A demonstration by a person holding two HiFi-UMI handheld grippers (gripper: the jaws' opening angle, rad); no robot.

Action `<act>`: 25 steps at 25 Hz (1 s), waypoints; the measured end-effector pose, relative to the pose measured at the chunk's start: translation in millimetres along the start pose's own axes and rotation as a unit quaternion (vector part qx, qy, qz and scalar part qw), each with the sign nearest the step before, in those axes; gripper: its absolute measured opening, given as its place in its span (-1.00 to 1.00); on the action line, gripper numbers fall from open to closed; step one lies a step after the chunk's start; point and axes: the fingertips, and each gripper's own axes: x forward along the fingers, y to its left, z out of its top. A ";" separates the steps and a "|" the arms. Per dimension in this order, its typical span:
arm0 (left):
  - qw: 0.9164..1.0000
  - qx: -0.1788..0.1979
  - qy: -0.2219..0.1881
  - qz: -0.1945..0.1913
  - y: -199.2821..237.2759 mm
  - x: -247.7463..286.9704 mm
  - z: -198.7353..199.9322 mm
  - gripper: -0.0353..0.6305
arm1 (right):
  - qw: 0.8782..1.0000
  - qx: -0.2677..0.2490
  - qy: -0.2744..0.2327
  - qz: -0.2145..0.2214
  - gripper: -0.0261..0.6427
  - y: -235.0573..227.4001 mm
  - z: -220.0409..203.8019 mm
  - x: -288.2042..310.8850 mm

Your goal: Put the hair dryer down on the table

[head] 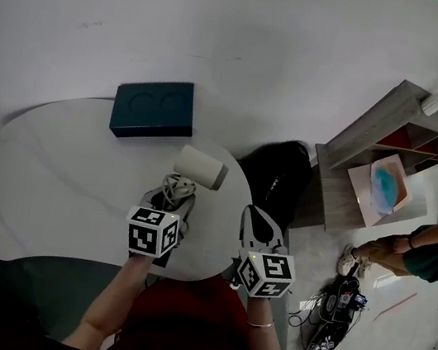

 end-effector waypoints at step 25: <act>0.998 -0.015 0.059 0.015 6.6 71.4 -14.1 -0.25 | 0.998 0.013 0.045 0.028 -0.88 -29.7 -10.9 60.6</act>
